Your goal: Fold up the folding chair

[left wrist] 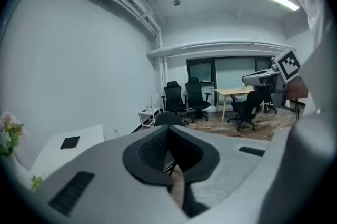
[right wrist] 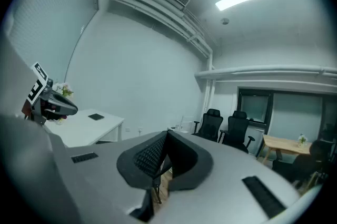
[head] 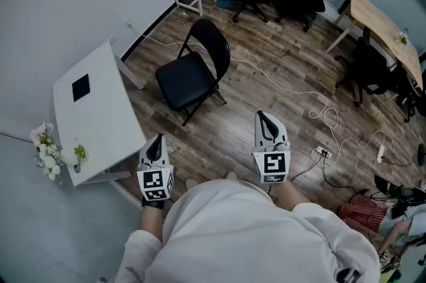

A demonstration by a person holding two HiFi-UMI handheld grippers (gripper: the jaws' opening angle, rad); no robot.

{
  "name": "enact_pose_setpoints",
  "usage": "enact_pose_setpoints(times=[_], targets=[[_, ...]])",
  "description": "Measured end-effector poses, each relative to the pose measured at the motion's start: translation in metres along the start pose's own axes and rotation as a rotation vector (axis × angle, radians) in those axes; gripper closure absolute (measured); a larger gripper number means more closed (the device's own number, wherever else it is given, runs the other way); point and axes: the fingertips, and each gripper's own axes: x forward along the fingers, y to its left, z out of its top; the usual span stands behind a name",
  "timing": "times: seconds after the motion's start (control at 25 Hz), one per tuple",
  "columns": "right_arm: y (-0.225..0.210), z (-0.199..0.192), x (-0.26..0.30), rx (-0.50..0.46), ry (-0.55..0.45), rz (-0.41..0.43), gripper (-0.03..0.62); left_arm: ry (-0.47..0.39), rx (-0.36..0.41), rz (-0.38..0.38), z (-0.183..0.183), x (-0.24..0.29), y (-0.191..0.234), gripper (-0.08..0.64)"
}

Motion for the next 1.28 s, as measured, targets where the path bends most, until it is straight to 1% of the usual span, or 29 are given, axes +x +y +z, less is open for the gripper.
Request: enact_pose_setpoints(times=[0.24,0.44,0.56,0.72,0.76,0.8,0.84,0.88,0.92,1.0,1.16,1.28], targets=[[-0.003,-0.003,0.0,-0.001,0.002,-0.006,0.577,0.012,-0.002,-0.002,-0.007,0.001,-0.002,0.551],[-0.01,-0.004,-0.004,0.005,0.005,-0.011,0.577,0.02,0.001,-0.007,-0.005,0.001,-0.01,0.551],[-0.012,-0.006,-0.007,0.014,0.006,-0.018,0.577,0.013,0.002,-0.017,-0.004,0.001,-0.014,0.551],[-0.017,-0.005,-0.01,0.019,-0.016,-0.03,0.575,-0.01,0.002,-0.031,0.0,0.0,-0.019,0.547],[-0.018,-0.004,-0.011,0.02,-0.025,-0.031,0.575,-0.015,-0.001,-0.042,0.001,-0.001,-0.021,0.533],[-0.017,-0.002,-0.01,0.027,-0.031,-0.026,0.547,-0.018,-0.008,-0.056,0.002,-0.001,-0.022,0.44],[-0.016,-0.001,-0.009,0.038,-0.035,-0.016,0.397,-0.021,-0.016,-0.069,0.003,0.0,-0.023,0.353],[-0.015,0.0,-0.008,0.043,-0.04,-0.008,0.296,-0.025,-0.023,-0.076,0.004,0.0,-0.023,0.307],[-0.014,0.001,-0.007,0.038,-0.048,-0.006,0.256,-0.028,-0.028,-0.078,0.004,-0.001,-0.022,0.253],[-0.015,0.003,-0.009,0.013,-0.07,-0.011,0.22,-0.029,-0.033,-0.079,0.004,-0.001,-0.022,0.216],[-0.022,0.004,-0.01,0.004,-0.077,-0.007,0.218,-0.015,-0.034,-0.072,0.006,0.002,-0.024,0.21],[-0.028,-0.005,-0.013,0.012,-0.077,0.01,0.218,-0.002,-0.038,-0.055,0.004,0.003,-0.028,0.21]])
